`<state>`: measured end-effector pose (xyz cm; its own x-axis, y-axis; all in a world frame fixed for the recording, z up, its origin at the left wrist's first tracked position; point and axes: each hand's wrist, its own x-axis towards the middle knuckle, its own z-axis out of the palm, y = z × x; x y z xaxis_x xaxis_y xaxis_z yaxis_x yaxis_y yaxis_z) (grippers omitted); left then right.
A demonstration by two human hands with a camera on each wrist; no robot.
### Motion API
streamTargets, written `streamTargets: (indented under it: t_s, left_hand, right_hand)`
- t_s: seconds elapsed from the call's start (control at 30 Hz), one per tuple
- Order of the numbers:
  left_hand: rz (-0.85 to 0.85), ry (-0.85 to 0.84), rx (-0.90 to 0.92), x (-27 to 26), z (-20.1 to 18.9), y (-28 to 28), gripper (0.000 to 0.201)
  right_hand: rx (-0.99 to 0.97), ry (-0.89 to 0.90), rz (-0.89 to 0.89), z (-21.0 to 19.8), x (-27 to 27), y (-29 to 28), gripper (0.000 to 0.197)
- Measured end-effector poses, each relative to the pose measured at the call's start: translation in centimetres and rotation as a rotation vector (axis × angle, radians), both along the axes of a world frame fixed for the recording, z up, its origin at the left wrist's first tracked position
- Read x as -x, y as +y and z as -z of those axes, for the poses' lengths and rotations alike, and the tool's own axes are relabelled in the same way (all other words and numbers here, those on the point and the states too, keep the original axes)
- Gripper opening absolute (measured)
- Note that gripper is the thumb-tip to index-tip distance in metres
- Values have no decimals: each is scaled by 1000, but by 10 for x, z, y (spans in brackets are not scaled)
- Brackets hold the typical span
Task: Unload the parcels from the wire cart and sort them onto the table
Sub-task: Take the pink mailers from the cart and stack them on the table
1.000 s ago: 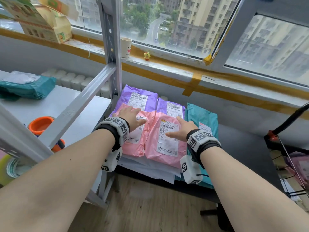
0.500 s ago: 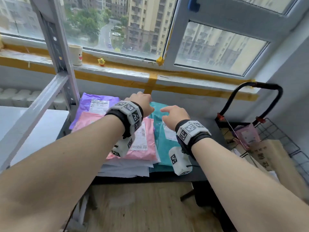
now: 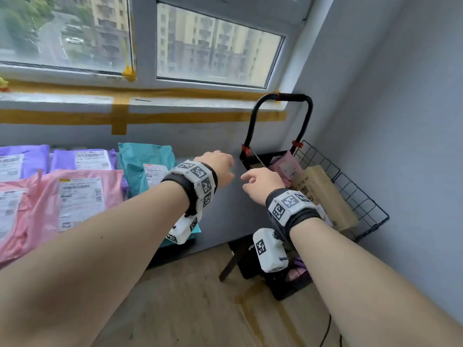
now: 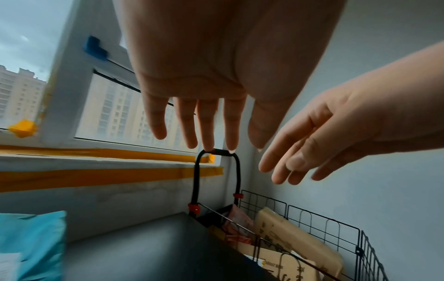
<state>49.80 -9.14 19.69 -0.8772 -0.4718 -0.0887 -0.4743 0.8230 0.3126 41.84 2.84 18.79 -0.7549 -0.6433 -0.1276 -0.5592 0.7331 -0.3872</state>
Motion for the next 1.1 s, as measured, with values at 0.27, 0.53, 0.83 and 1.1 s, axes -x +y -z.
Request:
streamTargets:
  t_s: [0.27, 0.53, 0.83, 1.1]
  left_hand:
    - [155, -13, 2, 147, 10, 138, 34]
    - [178, -105, -74, 254, 49, 215, 36]
    - [145, -185, -158, 358, 105, 221, 35]
    - [25, -201, -356, 473, 150, 206, 27]
  right_hand:
    - [20, -6, 80, 4, 136, 149, 28]
    - [-34, -105, 187, 37, 249, 259, 25]
    - [-5, -238, 210, 84, 342, 274, 24]
    - [-172, -336, 215, 121, 467, 257, 22]
